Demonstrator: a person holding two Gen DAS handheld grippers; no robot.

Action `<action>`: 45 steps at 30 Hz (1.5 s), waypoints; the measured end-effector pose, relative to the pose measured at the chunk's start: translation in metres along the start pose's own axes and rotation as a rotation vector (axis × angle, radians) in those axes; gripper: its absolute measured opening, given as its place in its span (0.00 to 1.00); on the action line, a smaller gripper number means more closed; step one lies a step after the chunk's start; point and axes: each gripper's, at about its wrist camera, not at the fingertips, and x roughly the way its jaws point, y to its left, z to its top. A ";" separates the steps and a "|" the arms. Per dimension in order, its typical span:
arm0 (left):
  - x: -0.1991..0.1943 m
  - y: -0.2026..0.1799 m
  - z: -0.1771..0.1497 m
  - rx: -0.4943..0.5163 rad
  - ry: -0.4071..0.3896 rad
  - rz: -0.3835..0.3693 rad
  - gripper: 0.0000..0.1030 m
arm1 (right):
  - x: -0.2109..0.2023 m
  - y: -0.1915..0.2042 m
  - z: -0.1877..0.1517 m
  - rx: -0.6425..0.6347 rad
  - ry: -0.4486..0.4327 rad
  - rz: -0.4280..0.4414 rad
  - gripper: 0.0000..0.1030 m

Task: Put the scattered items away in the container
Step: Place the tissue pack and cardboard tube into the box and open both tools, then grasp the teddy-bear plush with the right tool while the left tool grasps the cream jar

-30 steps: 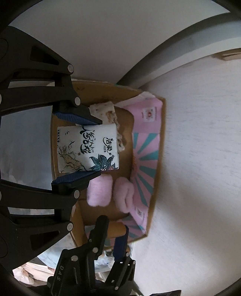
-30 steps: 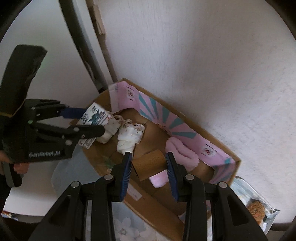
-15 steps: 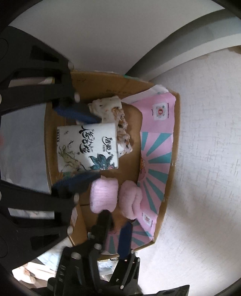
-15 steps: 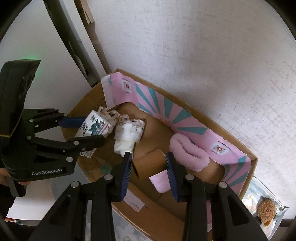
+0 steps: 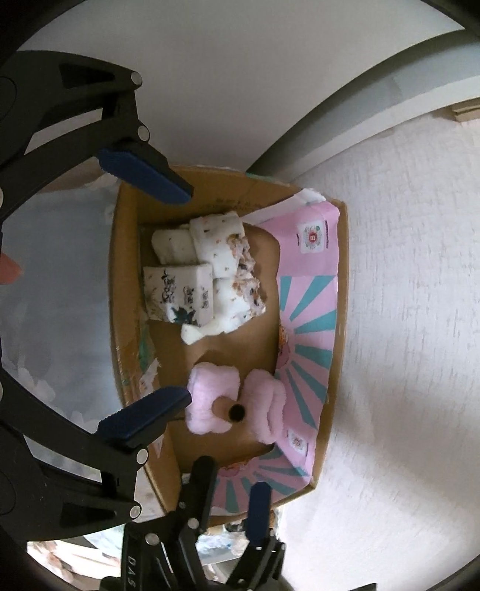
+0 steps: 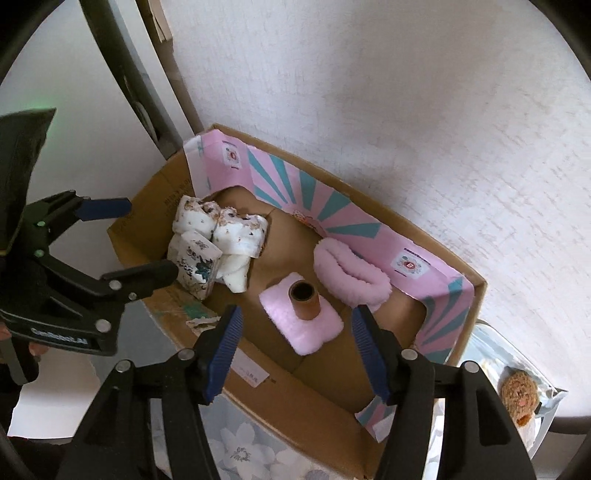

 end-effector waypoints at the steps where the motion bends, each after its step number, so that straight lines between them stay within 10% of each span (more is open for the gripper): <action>1: -0.002 -0.001 -0.001 0.000 -0.001 -0.004 0.96 | -0.004 0.000 -0.001 -0.001 -0.013 -0.001 0.56; 22: -0.051 -0.036 0.002 -0.002 -0.079 -0.108 0.96 | -0.053 -0.024 -0.030 0.057 -0.061 -0.031 0.56; 45: -0.080 -0.232 0.006 0.355 -0.124 -0.291 0.96 | -0.174 -0.210 -0.132 0.269 -0.169 -0.172 0.56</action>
